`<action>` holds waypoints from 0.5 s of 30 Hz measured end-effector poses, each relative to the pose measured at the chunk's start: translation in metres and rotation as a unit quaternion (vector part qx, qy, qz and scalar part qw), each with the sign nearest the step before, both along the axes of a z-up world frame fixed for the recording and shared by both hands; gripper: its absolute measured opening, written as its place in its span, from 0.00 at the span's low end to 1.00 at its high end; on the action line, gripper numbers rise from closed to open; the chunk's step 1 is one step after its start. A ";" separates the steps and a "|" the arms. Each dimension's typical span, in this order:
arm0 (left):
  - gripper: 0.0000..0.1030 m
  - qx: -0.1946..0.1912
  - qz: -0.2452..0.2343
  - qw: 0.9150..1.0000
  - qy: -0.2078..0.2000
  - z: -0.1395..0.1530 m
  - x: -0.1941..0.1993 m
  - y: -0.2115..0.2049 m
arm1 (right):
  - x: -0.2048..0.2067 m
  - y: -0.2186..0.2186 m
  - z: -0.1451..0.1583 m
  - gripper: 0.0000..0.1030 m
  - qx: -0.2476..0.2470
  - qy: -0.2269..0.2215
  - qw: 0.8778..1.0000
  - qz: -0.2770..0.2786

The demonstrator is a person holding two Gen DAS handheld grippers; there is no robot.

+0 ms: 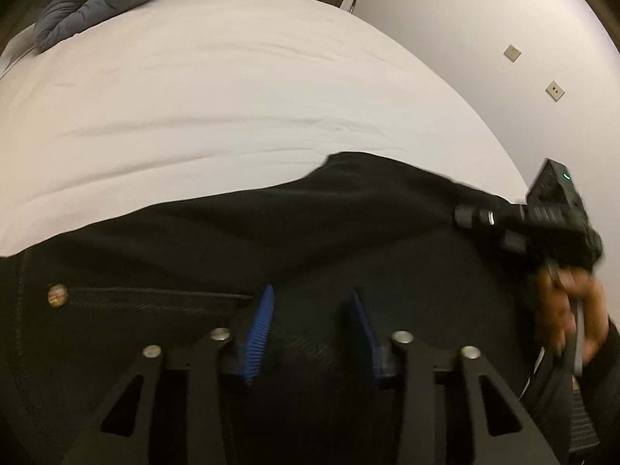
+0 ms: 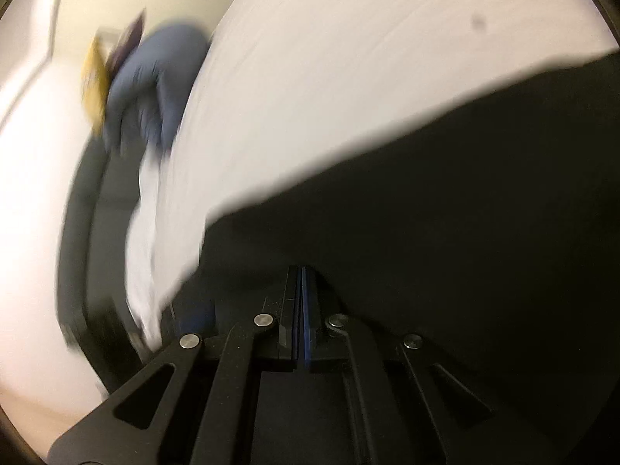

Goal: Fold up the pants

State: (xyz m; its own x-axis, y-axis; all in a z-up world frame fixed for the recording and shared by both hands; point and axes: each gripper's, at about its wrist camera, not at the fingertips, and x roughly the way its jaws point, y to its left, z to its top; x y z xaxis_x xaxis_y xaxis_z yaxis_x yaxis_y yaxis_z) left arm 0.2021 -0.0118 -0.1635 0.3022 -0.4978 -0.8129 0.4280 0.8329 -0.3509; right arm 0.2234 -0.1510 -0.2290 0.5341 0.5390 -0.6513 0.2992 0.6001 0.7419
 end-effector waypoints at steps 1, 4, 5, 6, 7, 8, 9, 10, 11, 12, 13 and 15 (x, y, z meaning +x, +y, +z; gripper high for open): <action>0.36 -0.006 0.002 1.000 -0.002 0.000 0.001 0.010 | -0.002 -0.015 0.001 0.00 0.000 -0.004 1.000 -0.018; 0.31 -0.030 0.011 0.999 0.003 -0.002 0.003 0.036 | 0.009 -0.034 0.015 0.04 -0.057 0.006 0.996 -0.074; 0.30 -0.027 0.018 0.999 -0.001 0.000 0.002 0.044 | 0.025 -0.030 0.025 0.05 -0.059 0.010 0.995 -0.080; 0.30 -0.024 0.022 0.999 -0.005 0.002 0.001 0.048 | 0.023 -0.022 0.031 0.06 -0.057 0.006 0.995 -0.076; 0.36 -0.014 0.029 0.999 -0.018 0.007 -0.004 0.052 | 0.018 -0.006 0.035 0.06 -0.049 -0.007 0.997 -0.059; 0.50 -0.005 0.032 0.999 -0.037 0.014 -0.010 0.054 | 0.013 0.017 0.041 0.06 -0.035 -0.019 0.999 -0.034; 0.57 -0.002 0.034 0.998 -0.051 0.017 -0.015 0.054 | 0.009 0.042 0.042 0.06 -0.021 -0.026 0.999 -0.004; 0.71 0.002 0.039 0.997 -0.070 0.022 -0.023 0.057 | 0.005 0.062 0.042 0.06 -0.010 -0.029 0.999 0.025; 0.83 0.009 0.045 0.996 -0.080 0.024 -0.026 0.059 | 0.002 0.087 0.036 0.06 0.000 -0.027 0.998 0.062; 0.87 0.022 0.054 0.995 -0.086 0.022 -0.029 0.062 | 0.000 0.113 0.027 0.06 0.005 -0.022 0.995 0.094; 0.87 0.033 0.061 0.994 -0.085 0.014 -0.028 0.063 | 0.001 0.134 0.016 0.06 0.001 -0.013 0.993 0.116; 0.84 0.028 0.068 0.994 -0.076 0.005 -0.026 0.087 | -0.001 0.150 -0.007 0.00 -0.009 0.009 0.993 0.119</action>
State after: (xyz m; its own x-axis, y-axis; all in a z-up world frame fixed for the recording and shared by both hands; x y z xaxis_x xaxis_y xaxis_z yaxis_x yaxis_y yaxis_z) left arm 0.1763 0.0747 -0.1590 0.4855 -0.3996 -0.7776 0.3551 0.9029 -0.2423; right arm 0.2226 -0.0010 -0.2359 0.3800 0.6370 -0.6706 0.1603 0.6687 0.7260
